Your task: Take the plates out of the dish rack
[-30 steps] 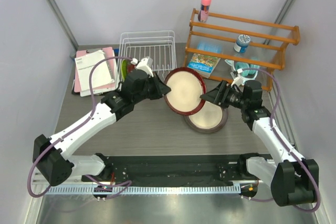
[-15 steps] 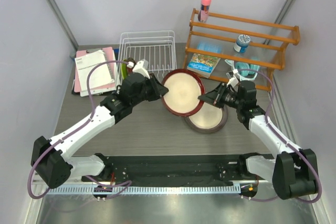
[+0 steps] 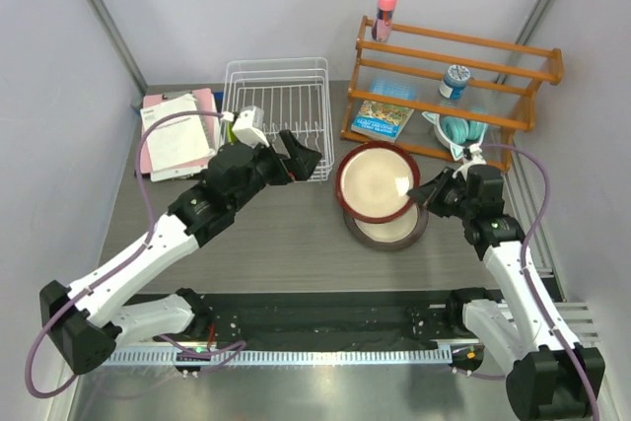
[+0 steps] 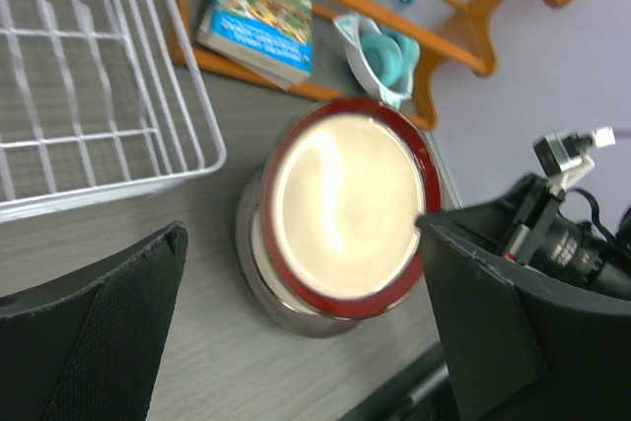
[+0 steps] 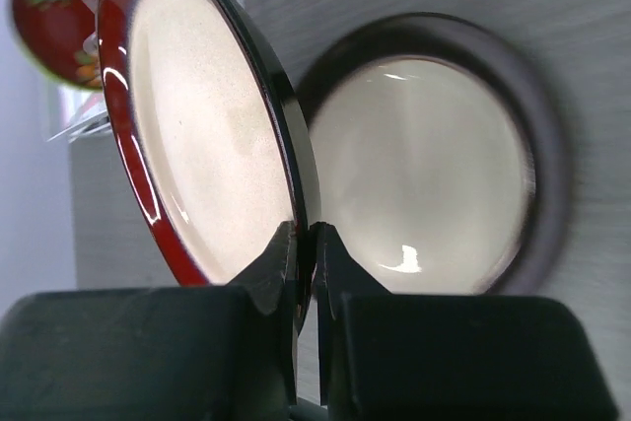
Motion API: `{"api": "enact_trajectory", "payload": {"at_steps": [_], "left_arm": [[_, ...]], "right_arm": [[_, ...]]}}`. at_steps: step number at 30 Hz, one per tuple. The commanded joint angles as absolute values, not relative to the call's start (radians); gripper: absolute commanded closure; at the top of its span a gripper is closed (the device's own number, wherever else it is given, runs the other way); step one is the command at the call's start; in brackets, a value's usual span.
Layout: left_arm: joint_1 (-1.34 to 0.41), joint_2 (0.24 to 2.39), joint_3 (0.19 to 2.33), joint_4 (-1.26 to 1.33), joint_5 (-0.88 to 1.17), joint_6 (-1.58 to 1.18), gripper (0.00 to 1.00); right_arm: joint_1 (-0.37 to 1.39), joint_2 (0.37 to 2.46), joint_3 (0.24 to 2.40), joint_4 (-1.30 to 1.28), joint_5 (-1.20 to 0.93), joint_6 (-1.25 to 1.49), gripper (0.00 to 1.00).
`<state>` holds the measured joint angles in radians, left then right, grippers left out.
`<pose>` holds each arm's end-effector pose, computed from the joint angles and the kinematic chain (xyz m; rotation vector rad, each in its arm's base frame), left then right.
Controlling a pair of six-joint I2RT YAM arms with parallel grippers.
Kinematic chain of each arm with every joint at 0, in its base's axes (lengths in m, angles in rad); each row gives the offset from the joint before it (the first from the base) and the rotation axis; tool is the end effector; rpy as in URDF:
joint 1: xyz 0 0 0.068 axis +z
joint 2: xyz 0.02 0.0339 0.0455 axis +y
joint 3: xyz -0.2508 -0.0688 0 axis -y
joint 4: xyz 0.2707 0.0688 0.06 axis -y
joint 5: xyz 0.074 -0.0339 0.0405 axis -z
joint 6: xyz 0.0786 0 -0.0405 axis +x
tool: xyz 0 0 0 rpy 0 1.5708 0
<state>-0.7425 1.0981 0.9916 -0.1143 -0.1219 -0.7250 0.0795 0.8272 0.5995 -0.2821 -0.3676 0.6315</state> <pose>0.2494 -0.2159 0.3344 -0.0757 1.8894 -0.9267 0.2530 0.0485 0.2235 0.3576 2.1166 0.8076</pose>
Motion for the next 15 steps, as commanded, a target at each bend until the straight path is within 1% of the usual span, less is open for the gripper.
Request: {"api": "enact_trajectory", "payload": {"at_steps": [1, 2, 6, 14, 15], "left_arm": [[-0.746, 1.031, 1.020, -0.196, -0.337, -0.637, 0.01], [-0.746, 1.016, 1.020, -0.216, -0.409, -0.632, 0.00], [-0.746, 0.985, 1.002, -0.262, -0.524, -0.606, 0.01], [-0.746, 0.980, 0.992, -0.270, -0.532, -0.603, 0.01], [-0.746, 0.982, 0.992, -0.276, -0.534, -0.606, 0.01]], "right_arm": [[0.028, 0.791, 0.710, -0.350, -0.298, 0.606, 0.99], [0.019, 0.796, 0.710, -0.374, -0.301, 0.601, 0.99], [0.012, 0.821, 0.693, -0.391, -0.299, 0.603, 0.99], [0.012, 0.867, 0.654, -0.402, -0.281, 0.611, 0.99], [-0.014, 0.873, 0.650, -0.400, -0.278, 0.606, 0.99]]}}
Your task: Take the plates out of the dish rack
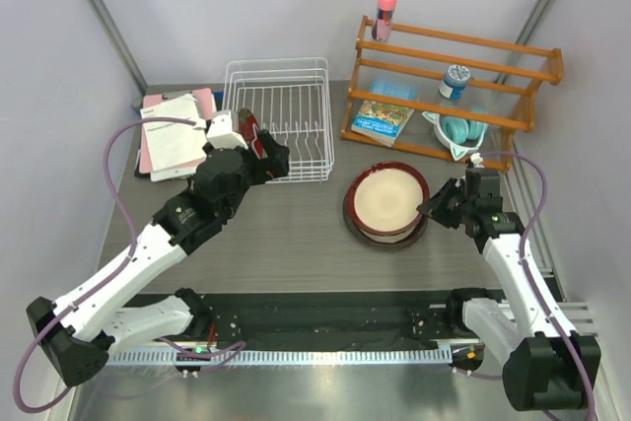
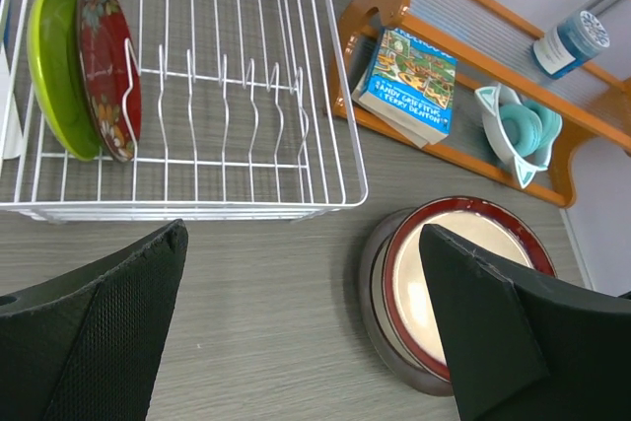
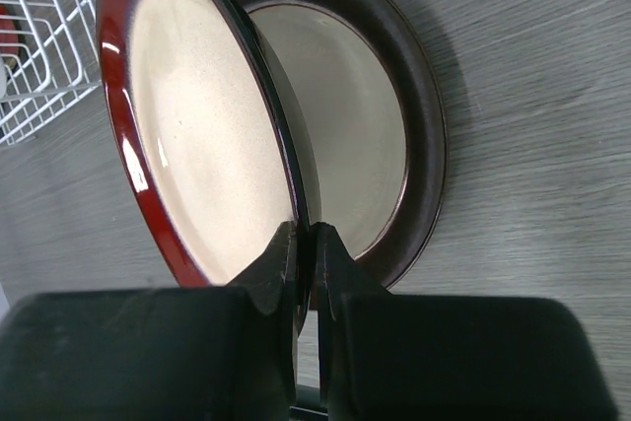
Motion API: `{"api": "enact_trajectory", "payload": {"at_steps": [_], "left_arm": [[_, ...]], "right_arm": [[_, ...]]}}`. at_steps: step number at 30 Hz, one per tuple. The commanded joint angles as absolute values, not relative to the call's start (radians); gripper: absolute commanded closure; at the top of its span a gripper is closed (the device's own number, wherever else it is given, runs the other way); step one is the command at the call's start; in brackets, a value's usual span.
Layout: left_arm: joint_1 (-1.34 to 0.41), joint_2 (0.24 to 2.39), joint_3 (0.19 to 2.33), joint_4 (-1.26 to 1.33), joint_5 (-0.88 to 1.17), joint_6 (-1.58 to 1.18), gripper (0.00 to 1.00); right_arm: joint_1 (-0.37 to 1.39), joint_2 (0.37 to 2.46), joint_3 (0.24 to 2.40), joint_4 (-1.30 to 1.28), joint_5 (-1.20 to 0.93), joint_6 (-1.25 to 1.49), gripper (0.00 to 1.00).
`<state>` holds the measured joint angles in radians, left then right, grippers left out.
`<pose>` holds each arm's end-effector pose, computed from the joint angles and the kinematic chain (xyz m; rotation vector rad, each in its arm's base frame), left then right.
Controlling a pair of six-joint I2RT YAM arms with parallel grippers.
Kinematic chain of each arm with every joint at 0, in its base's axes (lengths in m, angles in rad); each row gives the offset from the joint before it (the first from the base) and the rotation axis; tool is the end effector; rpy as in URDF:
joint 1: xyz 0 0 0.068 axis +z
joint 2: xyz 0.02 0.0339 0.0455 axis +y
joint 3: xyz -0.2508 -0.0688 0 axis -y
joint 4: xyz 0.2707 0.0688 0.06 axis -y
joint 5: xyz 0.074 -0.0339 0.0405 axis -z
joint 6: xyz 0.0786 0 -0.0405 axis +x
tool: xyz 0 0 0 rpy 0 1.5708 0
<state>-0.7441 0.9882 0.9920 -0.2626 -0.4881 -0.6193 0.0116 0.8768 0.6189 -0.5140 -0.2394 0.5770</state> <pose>0.2391 -0.1701 0.3473 -0.2317 1.8152 -0.5242 0.2441 0.0215 0.1904 0.5487 2.3227 0.5662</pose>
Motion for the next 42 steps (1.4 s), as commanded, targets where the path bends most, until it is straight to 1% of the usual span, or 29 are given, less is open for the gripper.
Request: {"api": "enact_trajectory", "payload": {"at_steps": [1, 6, 10, 17, 19, 20, 21, 22, 25, 31, 37, 42], "left_arm": [[-0.747, 0.985, 0.992, -0.276, -0.534, -0.607, 0.01], [-0.747, 0.985, 0.983, -0.285, -0.543, -0.614, 0.00], [-0.746, 0.980, 0.970, -0.276, -0.540, -0.623, 0.01], [-0.746, 0.980, 0.954, -0.273, -0.540, -0.630, 0.00], [-0.747, 0.980, 0.951, -0.265, -0.540, -0.630, 0.00], [-0.747, 0.982, 0.953, -0.267, -0.538, -0.632, 0.01], [-0.746, 0.988, 0.953, -0.265, -0.537, -0.634, 0.00], [-0.746, 0.991, 0.953, -0.265, -0.534, -0.634, 0.01], [-0.746, 1.003, 0.960, -0.271, -0.531, -0.634, 0.01], [-0.746, 1.012, 0.965, -0.273, -0.532, -0.627, 0.01], [-0.746, 1.037, 0.989, -0.275, -0.554, -0.614, 0.01], [-0.744, 1.084, 1.029, -0.317, -0.603, -0.604, 0.01]], "right_arm": [[-0.015, 0.876, 0.643, -0.394, -0.273, 0.603, 0.99], [-0.028, 0.922, 0.617, -0.361, -0.288, 0.594, 0.99], [-0.038, 0.966, 0.589, -0.313, -0.343, 0.607, 0.99], [-0.040, 0.989, 0.557, -0.282, -0.362, 0.618, 0.99], [-0.040, 1.011, 0.558, -0.284, -0.373, 0.615, 0.90], [-0.038, 1.017, 0.560, -0.284, -0.376, 0.614, 0.81], [-0.040, 1.025, 0.561, -0.282, -0.377, 0.611, 0.76], [-0.040, 1.028, 0.563, -0.284, -0.379, 0.607, 0.66], [-0.040, 1.023, 0.568, -0.295, -0.361, 0.598, 0.42], [-0.040, 1.022, 0.610, -0.356, -0.325, 0.546, 0.31], [-0.040, 1.005, 0.721, -0.512, -0.181, 0.459, 0.29], [-0.040, 0.982, 0.749, -0.529, -0.170, 0.474, 0.28]]}}
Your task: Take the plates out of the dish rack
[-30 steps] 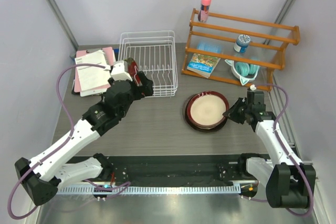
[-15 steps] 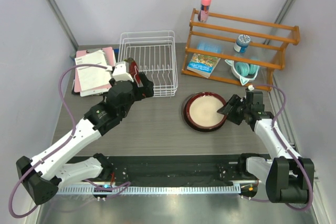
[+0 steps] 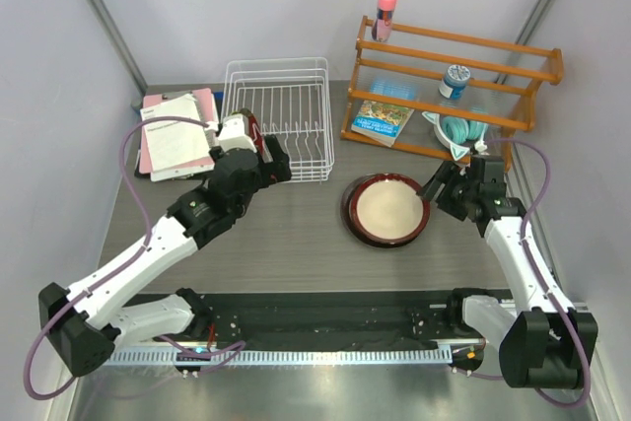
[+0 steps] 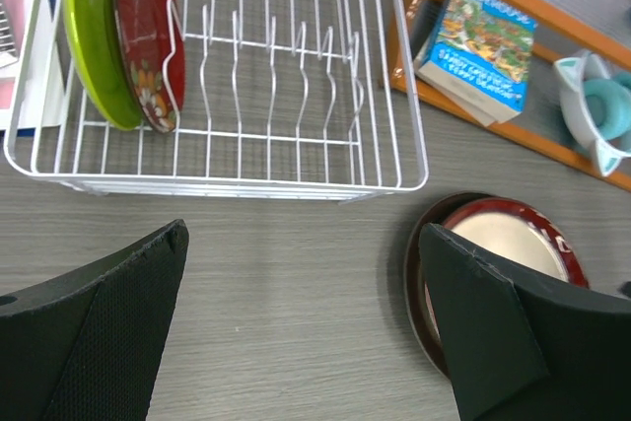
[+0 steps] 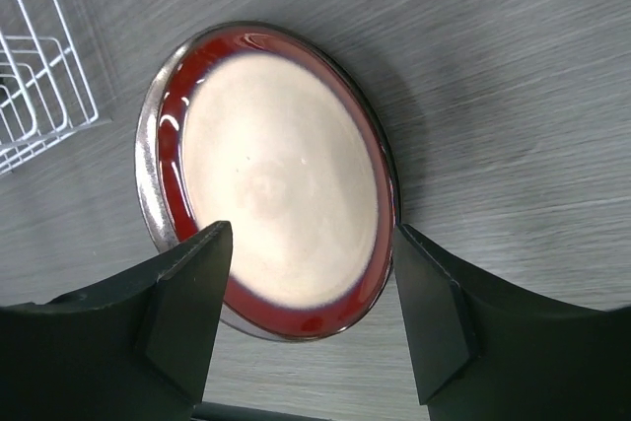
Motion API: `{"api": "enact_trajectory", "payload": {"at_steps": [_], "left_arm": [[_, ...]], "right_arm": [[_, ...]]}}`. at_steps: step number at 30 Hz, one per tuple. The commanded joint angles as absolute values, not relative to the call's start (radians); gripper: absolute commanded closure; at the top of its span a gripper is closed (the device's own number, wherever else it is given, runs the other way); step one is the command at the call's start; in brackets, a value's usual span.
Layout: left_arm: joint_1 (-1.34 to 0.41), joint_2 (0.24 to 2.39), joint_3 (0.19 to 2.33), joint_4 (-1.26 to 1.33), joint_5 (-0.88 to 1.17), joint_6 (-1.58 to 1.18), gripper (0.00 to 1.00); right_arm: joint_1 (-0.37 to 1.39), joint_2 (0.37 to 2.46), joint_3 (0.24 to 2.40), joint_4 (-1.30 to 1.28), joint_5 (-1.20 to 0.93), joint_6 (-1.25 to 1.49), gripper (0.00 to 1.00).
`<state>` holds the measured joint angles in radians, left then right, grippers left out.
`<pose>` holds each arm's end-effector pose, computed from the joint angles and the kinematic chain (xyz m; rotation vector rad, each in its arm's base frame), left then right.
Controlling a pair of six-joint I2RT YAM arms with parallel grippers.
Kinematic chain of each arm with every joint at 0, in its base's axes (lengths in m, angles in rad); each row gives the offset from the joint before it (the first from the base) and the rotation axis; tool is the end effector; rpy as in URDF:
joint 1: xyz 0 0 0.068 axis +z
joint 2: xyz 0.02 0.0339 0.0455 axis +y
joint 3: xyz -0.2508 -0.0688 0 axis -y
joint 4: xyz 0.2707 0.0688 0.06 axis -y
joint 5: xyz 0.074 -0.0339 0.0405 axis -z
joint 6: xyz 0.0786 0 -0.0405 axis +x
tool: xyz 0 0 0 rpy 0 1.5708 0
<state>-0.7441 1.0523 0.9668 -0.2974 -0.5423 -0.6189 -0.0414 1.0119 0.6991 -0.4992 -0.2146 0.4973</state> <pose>0.2494 -0.1745 0.3152 -0.2350 1.9016 -0.3945 0.2673 0.0057 0.1905 0.5411 2.3489 0.4697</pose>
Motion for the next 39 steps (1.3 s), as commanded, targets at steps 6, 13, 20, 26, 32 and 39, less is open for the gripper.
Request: {"api": "enact_trajectory", "payload": {"at_steps": [6, 13, 20, 26, 32, 39], "left_arm": [[-0.741, 1.132, 1.038, -0.308, -0.640, -0.606, 0.01], [-0.723, 1.193, 1.086, -0.382, -0.646, -0.618, 0.01], [-0.718, 1.161, 1.045, -0.353, -0.604, -0.638, 0.01], [-0.718, 1.175, 1.043, -0.339, -0.607, -0.635, 0.00], [-0.710, 1.206, 1.049, -0.356, -0.612, -0.641, 0.00], [-0.646, 1.245, 1.057, -0.331, -0.589, -0.630, 0.01]], "right_arm": [[-0.040, 1.029, 0.758, -0.525, -0.202, 0.459, 0.28], [-0.038, 1.101, 0.747, -0.495, -0.213, 0.462, 0.28], [-0.038, 1.138, 0.741, -0.488, -0.227, 0.456, 0.28], [-0.029, 1.149, 0.707, -0.456, -0.307, 0.459, 0.28], [-0.018, 1.232, 0.703, -0.420, -0.408, 0.451, 0.28], [-0.011, 1.227, 0.698, -0.391, -0.430, 0.448, 0.27]]}}
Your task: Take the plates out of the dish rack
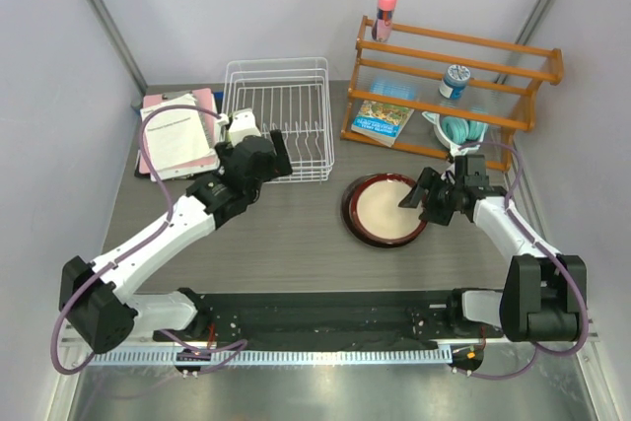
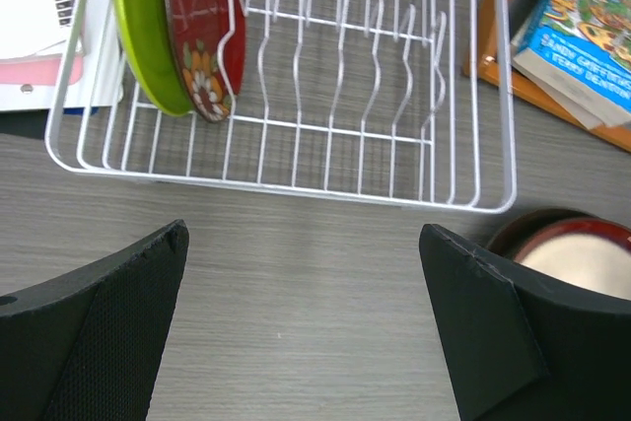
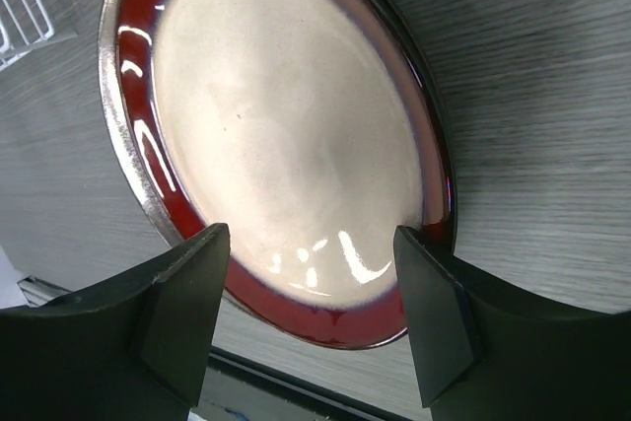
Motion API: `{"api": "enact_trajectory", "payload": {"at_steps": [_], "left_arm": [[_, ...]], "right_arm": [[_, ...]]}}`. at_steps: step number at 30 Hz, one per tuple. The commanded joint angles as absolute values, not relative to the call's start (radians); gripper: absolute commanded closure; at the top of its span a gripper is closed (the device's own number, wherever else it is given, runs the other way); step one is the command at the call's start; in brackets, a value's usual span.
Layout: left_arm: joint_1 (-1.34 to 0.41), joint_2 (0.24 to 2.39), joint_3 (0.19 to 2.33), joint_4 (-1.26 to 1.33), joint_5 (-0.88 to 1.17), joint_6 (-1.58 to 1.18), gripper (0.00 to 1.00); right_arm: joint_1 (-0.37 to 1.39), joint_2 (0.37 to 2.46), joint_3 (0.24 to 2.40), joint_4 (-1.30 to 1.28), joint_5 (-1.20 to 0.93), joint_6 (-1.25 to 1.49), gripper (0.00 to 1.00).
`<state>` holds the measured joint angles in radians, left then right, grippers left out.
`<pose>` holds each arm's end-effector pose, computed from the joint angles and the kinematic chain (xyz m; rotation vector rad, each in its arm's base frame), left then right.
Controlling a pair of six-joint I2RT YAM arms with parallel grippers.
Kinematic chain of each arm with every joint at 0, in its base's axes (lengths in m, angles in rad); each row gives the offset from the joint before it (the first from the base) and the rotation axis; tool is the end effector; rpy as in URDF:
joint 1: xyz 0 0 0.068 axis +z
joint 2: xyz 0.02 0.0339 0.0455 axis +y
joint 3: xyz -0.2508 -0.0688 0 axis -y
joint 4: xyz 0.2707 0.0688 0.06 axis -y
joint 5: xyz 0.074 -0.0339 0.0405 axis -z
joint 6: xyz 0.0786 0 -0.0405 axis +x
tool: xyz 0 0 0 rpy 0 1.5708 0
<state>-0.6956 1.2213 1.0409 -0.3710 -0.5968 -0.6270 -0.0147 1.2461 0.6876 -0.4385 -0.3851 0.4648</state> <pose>0.2813 -0.1773 0.2868 -0.2744 2.0060 -0.2006 0.2815 0.0254 0.1353 0.4703 2.5516 0.6628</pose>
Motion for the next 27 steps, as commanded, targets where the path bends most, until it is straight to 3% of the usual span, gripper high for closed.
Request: {"api": "enact_trajectory", "payload": {"at_steps": [1, 8, 15, 21, 27], "left_arm": [[-0.631, 1.258, 1.063, -0.333, -0.586, -0.629, 0.00], [-0.486, 1.390, 1.179, -0.336, -0.621, -0.586, 0.00], [-0.431, 1.580, 1.321, -0.287, -0.597, -0.512, 0.01], [-0.426, 1.718, 1.422, -0.279, -0.580, -0.506, 0.11], [-0.420, 1.779, 1.447, -0.256, -0.630, -0.508, 0.11]], "right_arm": [[-0.011, 1.207, 0.698, -0.388, -0.422, 0.448, 0.27], [-0.011, 1.026, 0.750, -0.388, -0.440, 0.454, 0.23], [-0.011, 1.045, 0.776, -0.390, -0.468, 0.451, 0.23], [-0.011, 1.104, 0.787, -0.396, -0.456, 0.416, 0.23], [-0.011, 1.106, 0.793, -0.396, -0.462, 0.407, 0.23]]}}
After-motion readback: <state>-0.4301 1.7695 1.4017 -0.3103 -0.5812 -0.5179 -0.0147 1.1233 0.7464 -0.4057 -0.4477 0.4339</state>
